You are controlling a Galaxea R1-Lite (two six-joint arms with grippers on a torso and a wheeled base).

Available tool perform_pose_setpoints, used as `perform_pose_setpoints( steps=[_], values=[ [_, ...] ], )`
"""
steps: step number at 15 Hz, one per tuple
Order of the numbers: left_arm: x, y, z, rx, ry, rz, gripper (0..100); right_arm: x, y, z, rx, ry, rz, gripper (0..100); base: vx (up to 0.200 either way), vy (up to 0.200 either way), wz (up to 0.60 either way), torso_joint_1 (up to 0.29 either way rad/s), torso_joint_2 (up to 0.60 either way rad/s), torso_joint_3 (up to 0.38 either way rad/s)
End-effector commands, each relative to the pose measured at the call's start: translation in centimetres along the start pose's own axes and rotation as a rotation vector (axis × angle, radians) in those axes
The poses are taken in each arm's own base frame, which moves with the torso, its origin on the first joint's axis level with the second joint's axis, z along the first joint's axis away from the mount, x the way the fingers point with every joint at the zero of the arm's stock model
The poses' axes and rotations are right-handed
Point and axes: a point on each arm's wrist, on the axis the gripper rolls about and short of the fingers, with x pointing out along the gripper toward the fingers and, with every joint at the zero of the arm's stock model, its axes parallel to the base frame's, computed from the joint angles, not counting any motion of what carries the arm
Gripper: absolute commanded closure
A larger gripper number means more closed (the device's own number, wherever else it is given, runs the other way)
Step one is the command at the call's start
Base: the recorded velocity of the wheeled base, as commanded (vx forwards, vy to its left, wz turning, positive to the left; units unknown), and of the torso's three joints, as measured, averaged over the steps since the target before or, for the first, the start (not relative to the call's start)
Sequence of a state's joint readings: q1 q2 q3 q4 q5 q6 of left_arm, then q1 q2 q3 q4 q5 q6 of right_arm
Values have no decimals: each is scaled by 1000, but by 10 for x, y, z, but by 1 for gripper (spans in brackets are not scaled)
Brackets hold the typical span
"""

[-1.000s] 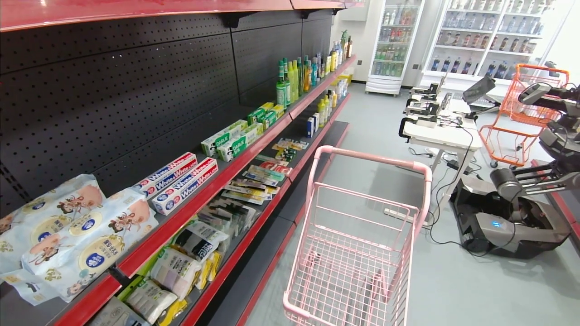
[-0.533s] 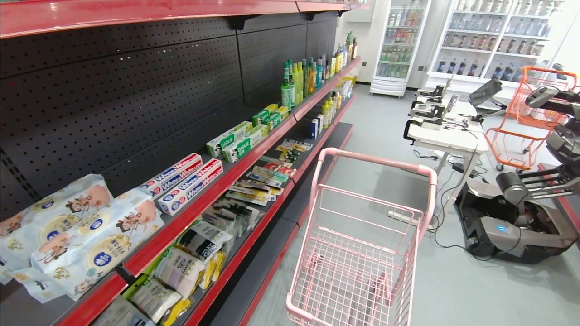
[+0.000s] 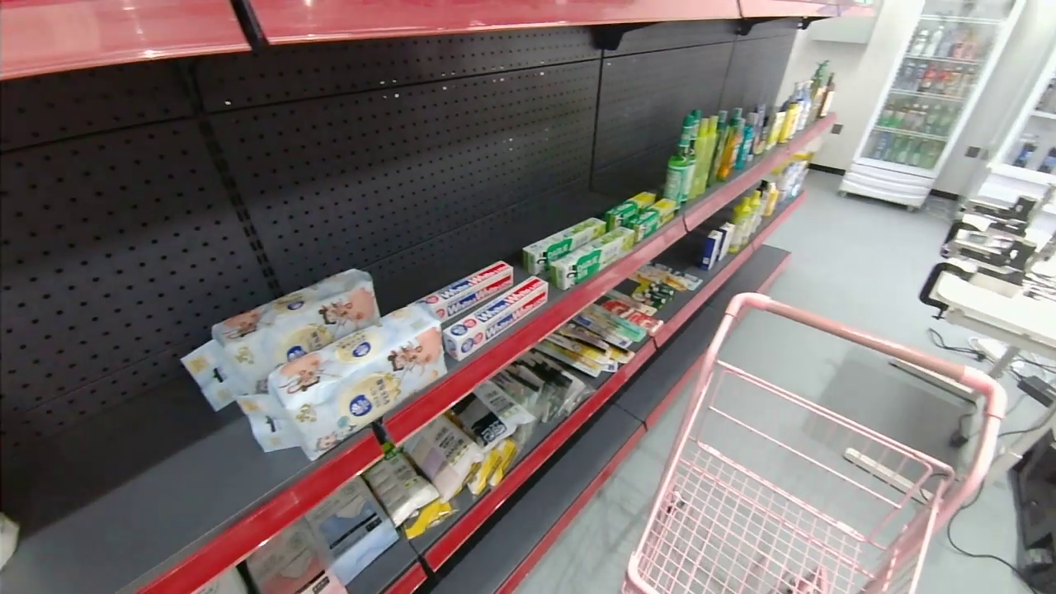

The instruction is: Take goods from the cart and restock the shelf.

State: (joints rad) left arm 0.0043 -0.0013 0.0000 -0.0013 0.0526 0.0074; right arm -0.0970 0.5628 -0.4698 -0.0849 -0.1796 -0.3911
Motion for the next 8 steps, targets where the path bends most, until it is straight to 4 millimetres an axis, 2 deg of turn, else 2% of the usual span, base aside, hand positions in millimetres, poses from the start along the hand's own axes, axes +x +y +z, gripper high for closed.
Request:
perform_pose_setpoints(
  steps=[1,8],
  values=[
    [0,0,0,0,1,1,0,1,0,0,1,2,5,100,0,0,600,2,2,2],
    [0,0,0,-1,1,1,0,3,1,0,-3,3,32,100,0,0,600,3,0,2]
  ],
)
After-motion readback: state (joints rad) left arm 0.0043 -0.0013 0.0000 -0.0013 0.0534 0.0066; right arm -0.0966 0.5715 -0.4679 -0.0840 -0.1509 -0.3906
